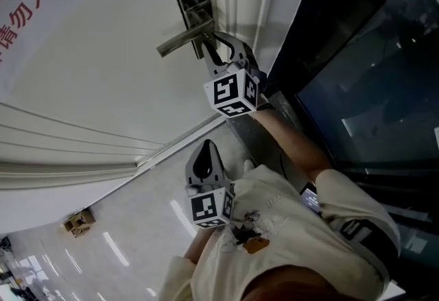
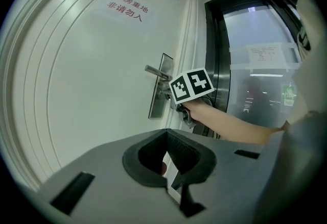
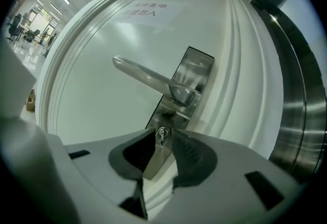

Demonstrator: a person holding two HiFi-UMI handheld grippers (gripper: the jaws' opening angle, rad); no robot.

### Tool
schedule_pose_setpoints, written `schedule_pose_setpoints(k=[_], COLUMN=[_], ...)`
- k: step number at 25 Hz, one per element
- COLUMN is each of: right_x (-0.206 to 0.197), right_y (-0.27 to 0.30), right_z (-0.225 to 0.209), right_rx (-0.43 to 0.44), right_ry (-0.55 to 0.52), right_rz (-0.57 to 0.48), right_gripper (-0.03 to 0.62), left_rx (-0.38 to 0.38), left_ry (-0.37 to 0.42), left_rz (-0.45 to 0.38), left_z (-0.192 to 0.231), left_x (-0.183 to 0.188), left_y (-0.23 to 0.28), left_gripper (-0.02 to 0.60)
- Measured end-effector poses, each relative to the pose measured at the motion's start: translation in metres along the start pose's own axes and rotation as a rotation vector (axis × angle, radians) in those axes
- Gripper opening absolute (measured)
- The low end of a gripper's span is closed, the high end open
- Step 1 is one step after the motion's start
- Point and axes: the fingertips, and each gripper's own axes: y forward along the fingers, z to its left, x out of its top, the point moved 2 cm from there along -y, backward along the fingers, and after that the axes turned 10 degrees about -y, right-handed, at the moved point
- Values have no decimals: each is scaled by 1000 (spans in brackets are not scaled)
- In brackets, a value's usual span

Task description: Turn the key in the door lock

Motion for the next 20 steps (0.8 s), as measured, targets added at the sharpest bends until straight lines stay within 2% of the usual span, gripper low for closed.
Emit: schedule_pose_setpoints(k=[4,9,11,14,20], right_x=[0,0,-2,-7,-16], right_y=[9,10,10,10,10], right_z=[1,0,-2,-6,-10], right_rx=[-2,-13,3,36,70], right_ry=[7,92,230,506,887], right_rz=[11,-10,-38,-86,-144], right_gripper=[26,15,15,15,17], left_rx=[15,14,8,8,11], left_ry=[4,1,4,1,-2], left_rz=[-13,-7,1,5,18], left_z=[7,9,9,9,11], left_x=[5,6,4,2,0], left_y=[3,9,11,12,14], left_gripper=[6,6,6,6,6])
